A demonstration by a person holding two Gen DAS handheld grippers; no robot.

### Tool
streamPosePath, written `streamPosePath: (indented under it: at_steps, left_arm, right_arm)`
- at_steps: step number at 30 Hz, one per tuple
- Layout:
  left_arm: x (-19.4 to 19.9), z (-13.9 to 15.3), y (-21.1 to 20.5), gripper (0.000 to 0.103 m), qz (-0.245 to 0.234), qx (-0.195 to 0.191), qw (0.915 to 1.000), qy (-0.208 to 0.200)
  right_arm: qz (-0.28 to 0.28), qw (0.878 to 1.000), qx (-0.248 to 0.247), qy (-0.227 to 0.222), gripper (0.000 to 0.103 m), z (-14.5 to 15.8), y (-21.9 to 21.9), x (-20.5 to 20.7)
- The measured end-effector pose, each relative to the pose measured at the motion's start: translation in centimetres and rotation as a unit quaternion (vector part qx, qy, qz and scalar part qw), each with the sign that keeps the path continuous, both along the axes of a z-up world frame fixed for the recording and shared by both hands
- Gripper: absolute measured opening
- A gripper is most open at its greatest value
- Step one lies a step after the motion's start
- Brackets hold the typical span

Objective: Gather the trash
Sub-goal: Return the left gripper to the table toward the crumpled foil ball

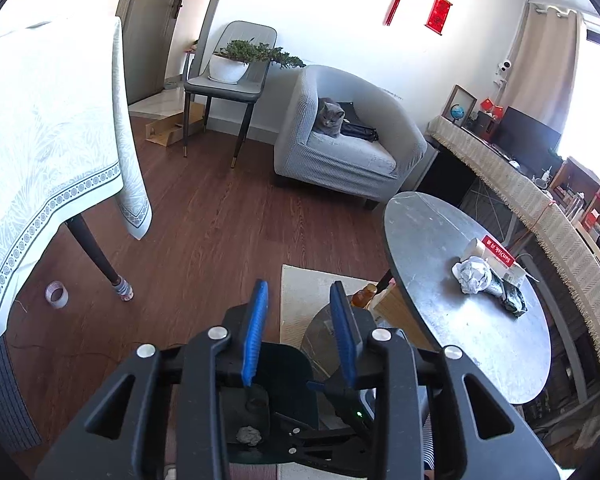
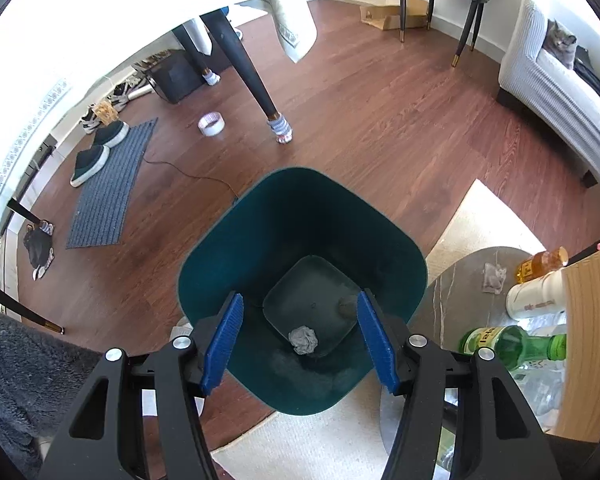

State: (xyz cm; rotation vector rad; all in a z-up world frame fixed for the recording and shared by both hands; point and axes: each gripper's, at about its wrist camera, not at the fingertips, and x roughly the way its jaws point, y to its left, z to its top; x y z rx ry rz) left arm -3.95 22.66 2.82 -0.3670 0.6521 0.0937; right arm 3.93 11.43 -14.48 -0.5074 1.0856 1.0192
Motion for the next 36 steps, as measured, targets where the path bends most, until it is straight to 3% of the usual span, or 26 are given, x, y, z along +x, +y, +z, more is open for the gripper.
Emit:
streamPosePath:
  at_steps: [9,19,27,31,36]
  left_arm:
    - [0.1,1.9,-1.3,0.05,0.014,0.021,0.9992,-0.032]
    - [0.9,2.6,-4.1,0.055,-0.005,0.053,0.9975,-0.046]
    - [2.6,1.9,-7.6,0.062,-0.042,0.052,0.9966,-0.048]
    - [3.8,1.7,-9.8,0.066,-0.069,0.035,0.9959,-0.046]
    - [4.8,1.0,-13.5,0.07,-0.091,0.076,0.9917,-0.051]
  right_arm:
    - [0.008,0.996,0.082,-0.033,0.051,6.7,-2.5,-0.5]
    - [-0.041,0.987,0.131,-0.079,0.044,11.9,-7.9,1.2]
    - [-0.118,0.975,0.148,-0.117,0.042,14.2,-13.5,3.1]
    - [-0.151,0.97,0.14,-0.128,0.042,14.2,-16.5,3.9]
    - [-0.193,0.962,0.135,-0.139,0.042,14.3,-20.0,5.0]
